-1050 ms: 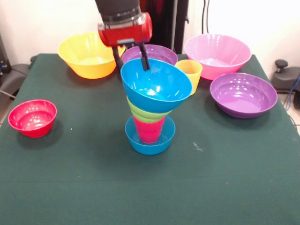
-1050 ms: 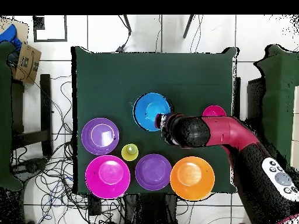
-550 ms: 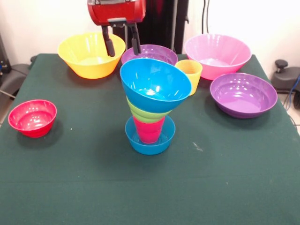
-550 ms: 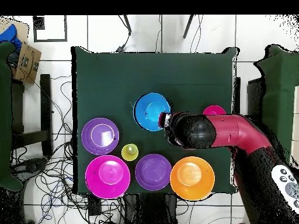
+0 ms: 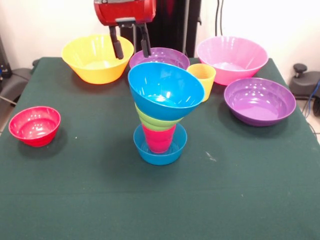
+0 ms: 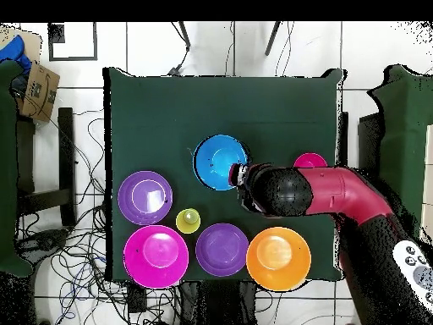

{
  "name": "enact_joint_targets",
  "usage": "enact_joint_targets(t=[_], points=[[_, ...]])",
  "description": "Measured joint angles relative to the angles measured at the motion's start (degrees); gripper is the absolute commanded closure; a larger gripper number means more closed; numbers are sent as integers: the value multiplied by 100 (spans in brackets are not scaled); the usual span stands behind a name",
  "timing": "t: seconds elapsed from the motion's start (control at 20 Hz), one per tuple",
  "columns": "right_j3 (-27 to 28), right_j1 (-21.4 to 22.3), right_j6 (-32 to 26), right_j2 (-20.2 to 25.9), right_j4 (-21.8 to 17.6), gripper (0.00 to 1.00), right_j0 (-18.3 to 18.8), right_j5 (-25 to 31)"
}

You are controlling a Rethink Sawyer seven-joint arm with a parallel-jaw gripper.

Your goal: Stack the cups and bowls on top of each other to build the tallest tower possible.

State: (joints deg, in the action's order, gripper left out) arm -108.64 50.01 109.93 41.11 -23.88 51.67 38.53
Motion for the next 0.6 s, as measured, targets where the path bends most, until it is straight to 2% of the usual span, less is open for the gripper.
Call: enact_joint_targets(t=[0.15,0.6], points=[[-129,196,0,0,112,0,-22,1],[-336,1167,0,-25,748,0,-259,176]])
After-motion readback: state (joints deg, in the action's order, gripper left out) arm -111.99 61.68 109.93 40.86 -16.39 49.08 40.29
